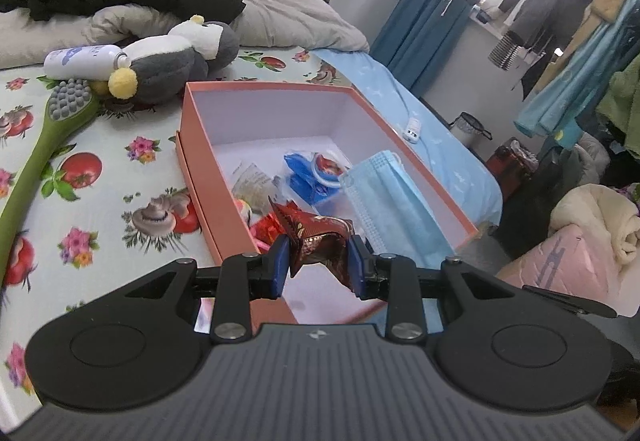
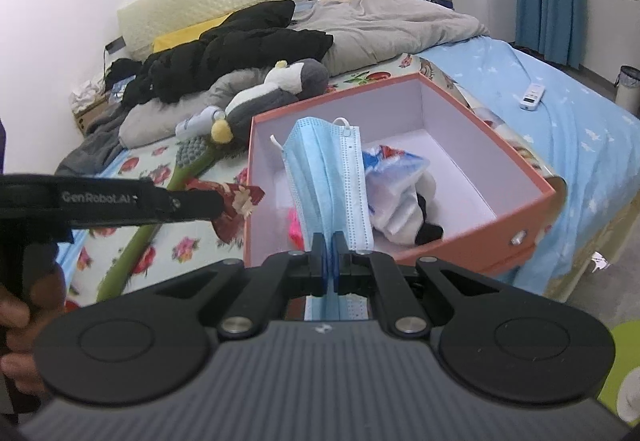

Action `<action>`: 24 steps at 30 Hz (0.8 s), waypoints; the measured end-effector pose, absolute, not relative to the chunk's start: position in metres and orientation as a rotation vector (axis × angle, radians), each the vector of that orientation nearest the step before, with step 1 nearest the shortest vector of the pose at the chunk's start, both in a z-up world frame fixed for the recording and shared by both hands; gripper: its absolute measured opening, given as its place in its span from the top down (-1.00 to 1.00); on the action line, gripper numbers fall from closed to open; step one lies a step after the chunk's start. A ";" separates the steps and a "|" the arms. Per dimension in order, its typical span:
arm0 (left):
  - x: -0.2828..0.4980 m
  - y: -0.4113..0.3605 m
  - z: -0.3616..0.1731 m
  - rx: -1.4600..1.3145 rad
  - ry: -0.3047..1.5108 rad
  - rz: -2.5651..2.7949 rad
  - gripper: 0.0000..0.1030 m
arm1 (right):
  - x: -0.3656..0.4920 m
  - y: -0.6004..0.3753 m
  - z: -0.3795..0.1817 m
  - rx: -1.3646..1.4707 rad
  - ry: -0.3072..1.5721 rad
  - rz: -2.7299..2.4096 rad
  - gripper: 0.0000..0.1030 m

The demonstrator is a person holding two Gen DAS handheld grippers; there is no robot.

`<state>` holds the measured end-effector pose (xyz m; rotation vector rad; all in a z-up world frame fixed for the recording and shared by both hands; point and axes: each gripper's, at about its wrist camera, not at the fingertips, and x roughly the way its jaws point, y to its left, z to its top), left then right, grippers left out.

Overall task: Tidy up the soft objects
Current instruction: 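Carry the face mask with the right tool while the left carries the red wrapper over the box, then open the left tool to drop the red wrapper into the box, then lower the face mask into the box and open the right tool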

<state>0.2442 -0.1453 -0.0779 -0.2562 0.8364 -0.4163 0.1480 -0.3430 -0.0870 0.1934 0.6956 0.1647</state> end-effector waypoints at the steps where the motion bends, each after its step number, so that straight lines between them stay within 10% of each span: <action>1: 0.253 -0.147 -0.080 -0.255 0.842 -0.412 0.30 | 0.154 -0.344 -0.087 0.196 0.694 0.166 0.86; 24: 0.432 -0.182 -0.153 -0.193 1.002 -0.386 0.31 | 0.326 -0.357 -0.163 0.184 0.847 0.197 0.85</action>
